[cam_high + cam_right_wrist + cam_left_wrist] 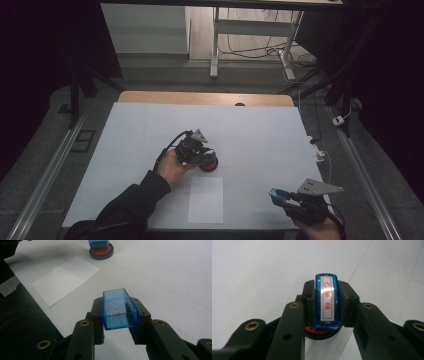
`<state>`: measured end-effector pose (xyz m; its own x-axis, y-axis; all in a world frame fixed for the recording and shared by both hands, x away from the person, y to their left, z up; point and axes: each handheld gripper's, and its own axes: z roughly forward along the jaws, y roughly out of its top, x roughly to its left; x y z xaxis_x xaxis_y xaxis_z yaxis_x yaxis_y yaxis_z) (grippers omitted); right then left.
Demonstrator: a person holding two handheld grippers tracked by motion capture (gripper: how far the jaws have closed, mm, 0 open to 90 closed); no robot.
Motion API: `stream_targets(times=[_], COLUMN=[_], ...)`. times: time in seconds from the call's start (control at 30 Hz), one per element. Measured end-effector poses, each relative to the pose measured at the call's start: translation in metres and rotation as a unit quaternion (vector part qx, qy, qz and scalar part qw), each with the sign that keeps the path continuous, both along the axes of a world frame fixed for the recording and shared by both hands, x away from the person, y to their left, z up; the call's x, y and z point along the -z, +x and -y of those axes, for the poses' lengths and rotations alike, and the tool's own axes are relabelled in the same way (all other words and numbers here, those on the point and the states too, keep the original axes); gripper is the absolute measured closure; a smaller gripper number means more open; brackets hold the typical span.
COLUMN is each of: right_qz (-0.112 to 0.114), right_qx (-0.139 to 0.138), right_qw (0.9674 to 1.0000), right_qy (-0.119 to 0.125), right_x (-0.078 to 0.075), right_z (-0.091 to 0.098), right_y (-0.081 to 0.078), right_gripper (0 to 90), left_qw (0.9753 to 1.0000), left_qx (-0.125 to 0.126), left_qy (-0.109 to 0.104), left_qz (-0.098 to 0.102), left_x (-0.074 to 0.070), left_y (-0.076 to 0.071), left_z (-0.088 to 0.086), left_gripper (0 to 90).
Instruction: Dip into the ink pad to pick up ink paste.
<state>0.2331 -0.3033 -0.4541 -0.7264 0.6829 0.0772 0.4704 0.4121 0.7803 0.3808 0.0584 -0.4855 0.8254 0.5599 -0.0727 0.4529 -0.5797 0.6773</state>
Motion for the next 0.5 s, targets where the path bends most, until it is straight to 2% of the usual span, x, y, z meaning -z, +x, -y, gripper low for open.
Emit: stream_targets(times=[0.5], right_qz=[-0.001], right_qx=[-0.002], right_qw=[1.0], right_qy=[0.0], right_x=[0.0001], right_z=[-0.0001], right_y=[0.0001], right_gripper=[67.7], left_qw=[0.9996], left_qx=[-0.001], left_qy=[-0.009], left_qz=[-0.026], left_x=[0.0042], left_y=[0.0059], left_z=[-0.0014], left_gripper=[70.6])
